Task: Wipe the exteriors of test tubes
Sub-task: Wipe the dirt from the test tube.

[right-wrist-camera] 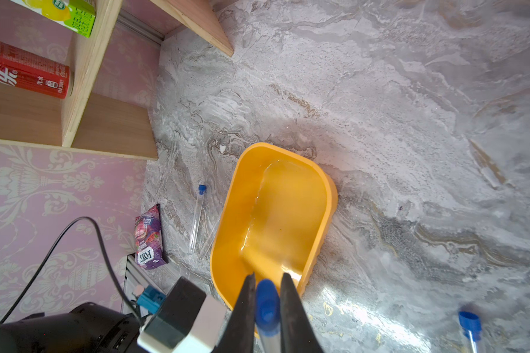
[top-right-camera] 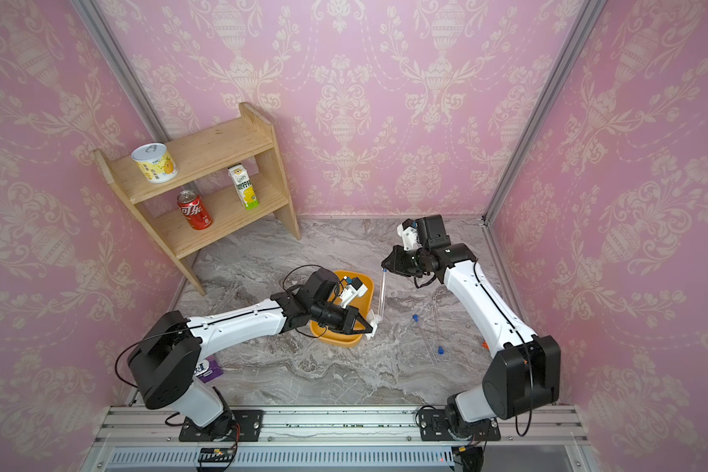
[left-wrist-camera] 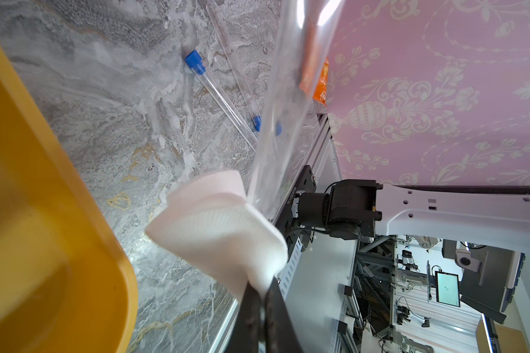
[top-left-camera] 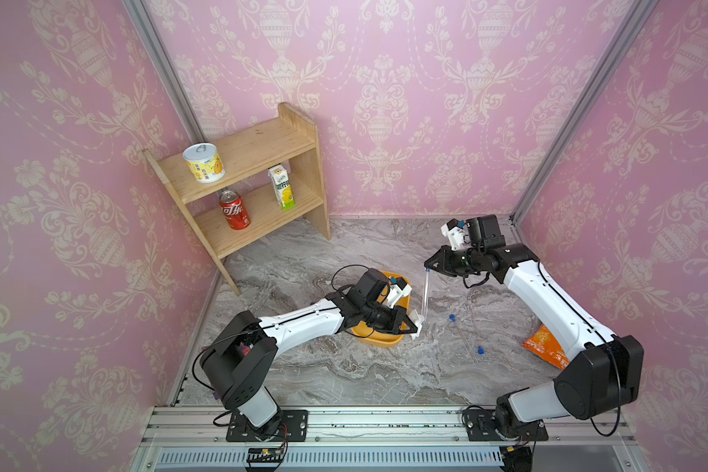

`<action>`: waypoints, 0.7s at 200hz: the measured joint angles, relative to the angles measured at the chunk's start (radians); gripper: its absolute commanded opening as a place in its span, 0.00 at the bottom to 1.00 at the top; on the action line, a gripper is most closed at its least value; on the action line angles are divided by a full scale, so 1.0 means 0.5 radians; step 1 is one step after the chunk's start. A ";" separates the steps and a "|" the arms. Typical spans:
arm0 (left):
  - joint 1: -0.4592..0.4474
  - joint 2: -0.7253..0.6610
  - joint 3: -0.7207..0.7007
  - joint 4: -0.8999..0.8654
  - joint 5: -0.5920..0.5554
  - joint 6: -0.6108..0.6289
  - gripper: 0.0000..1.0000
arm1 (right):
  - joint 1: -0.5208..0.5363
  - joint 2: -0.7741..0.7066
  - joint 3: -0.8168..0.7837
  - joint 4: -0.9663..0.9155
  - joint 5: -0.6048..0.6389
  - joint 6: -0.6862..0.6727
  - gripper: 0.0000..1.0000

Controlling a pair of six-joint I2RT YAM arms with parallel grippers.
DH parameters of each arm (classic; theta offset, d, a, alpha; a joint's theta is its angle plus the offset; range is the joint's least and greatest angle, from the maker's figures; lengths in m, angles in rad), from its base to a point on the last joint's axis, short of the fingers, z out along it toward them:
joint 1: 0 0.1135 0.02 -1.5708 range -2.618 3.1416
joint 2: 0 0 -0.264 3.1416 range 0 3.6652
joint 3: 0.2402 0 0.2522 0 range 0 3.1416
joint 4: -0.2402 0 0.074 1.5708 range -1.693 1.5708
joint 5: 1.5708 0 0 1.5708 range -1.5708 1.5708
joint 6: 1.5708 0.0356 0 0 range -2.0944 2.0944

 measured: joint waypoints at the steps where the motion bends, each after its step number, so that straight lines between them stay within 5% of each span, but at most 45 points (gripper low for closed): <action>1: -0.003 -0.001 0.005 -0.012 -0.001 0.004 0.06 | -0.002 0.000 0.000 -0.001 0.002 0.000 0.08; 78: -0.253 -0.036 0.552 -0.871 -0.546 0.539 0.05 | -0.033 0.062 0.050 -0.052 0.211 0.010 0.08; 140: -0.328 0.356 0.967 -1.193 -0.980 0.871 0.03 | -0.033 0.062 0.050 -0.063 0.208 0.034 0.08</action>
